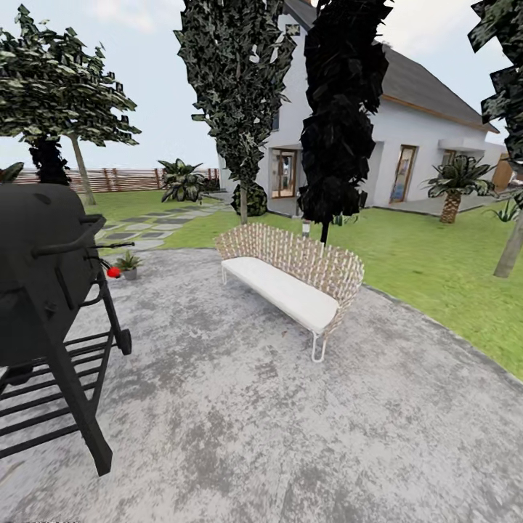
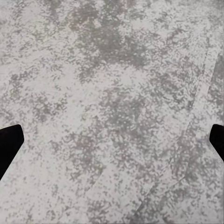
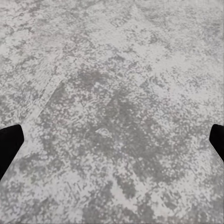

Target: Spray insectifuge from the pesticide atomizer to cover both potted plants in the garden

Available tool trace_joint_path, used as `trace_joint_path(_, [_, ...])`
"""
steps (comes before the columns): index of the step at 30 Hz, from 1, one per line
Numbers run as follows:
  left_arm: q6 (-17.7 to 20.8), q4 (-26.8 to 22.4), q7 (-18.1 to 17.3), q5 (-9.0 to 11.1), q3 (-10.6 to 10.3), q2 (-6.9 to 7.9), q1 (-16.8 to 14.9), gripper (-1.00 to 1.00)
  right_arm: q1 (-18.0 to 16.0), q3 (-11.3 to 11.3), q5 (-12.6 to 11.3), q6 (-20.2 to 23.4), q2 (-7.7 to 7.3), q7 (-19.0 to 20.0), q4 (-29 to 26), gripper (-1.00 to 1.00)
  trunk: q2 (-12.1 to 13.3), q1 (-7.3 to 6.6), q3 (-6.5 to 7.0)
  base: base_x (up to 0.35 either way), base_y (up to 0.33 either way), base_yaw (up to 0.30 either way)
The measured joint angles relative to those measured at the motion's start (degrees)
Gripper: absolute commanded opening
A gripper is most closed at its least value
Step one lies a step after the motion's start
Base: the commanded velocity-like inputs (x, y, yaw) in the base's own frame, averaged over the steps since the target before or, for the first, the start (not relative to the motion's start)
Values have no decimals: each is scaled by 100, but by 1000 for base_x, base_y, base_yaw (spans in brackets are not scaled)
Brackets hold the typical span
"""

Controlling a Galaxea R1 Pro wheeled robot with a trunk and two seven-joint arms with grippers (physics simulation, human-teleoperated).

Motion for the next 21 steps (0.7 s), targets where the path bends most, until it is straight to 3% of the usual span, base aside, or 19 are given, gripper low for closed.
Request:
trace_joint_path(7, [1, 1, 7, 0, -2, -1, 0, 100, 0, 7, 0, -3, 19, 3, 0, 100, 0, 0, 15, 200, -210, 277])
trace_joint_path(15, [-8, -63, 5, 15, -2, 0, 0, 100, -1, -7, -8, 2, 17, -1, -6, 100, 0, 2, 15, 21, -18, 273])
trace_joint_path(21, [-9, -51, 8, 16, 40, 8, -2, 100, 1, -22, -13, -3, 17, 2, -26, 100, 0, 2, 15, 0, 0, 65])
